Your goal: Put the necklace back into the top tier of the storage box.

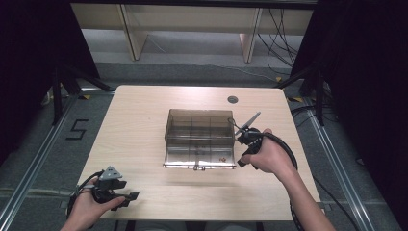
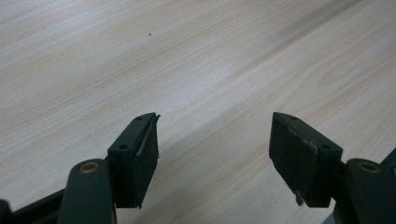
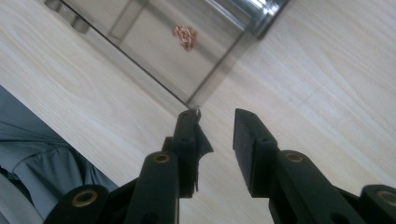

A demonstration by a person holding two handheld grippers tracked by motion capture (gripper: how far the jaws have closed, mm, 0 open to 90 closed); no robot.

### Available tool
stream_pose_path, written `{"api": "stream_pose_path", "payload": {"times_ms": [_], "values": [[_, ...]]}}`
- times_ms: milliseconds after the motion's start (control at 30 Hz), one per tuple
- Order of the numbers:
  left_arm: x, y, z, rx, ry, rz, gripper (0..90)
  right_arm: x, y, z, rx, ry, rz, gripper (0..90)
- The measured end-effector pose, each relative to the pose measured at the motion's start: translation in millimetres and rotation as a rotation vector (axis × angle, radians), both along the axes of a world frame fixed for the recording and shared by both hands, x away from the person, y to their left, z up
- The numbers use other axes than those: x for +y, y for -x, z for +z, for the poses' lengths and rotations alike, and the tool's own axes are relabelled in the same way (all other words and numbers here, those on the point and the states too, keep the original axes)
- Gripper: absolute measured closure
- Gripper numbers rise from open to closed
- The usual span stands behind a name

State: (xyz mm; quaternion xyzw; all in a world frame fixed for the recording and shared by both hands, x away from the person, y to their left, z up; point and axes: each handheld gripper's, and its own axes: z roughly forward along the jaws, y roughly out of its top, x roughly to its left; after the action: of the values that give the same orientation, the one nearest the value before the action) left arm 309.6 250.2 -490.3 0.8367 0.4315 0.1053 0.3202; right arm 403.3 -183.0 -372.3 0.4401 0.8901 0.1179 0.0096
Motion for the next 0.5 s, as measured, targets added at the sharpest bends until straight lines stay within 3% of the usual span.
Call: {"api": "stream_pose_path", "payload": {"times_ms": [67, 167, 333, 367, 467, 500], "values": [[-1.8, 1.4, -0.8, 0.020, 0.020, 0.028, 32.8, -7.3, 2.9, -3.2, 0.003, -0.001, -0.015, 70.2], [-1.3, 1.7, -0.1, 0.015, 0.020, 0.012, 32.7, -11.3, 4.3, -5.0, 0.013, 0.003, -0.019, 69.8], [-1.9, 1.3, -0.9, 0.019, 0.018, 0.029, 32.8, -24.2, 6.4, -14.5, 0.001, -0.006, -0.028, 69.2], [-1.8, 1.3, -1.0, 0.020, 0.018, 0.030, 32.7, -27.3, 8.6, -17.6, 0.021, -0.005, -0.054, 68.9], [-1.6, 1.3, -0.9, 0.020, 0.017, 0.029, 32.8, -32.5, 9.0, -23.0, 0.012, -0.007, -0.050, 68.5], [-1.6, 1.5, -0.7, 0.020, 0.017, 0.030, 32.8, -35.5, 10.5, -25.8, 0.030, -0.004, -0.074, 68.3]]}}
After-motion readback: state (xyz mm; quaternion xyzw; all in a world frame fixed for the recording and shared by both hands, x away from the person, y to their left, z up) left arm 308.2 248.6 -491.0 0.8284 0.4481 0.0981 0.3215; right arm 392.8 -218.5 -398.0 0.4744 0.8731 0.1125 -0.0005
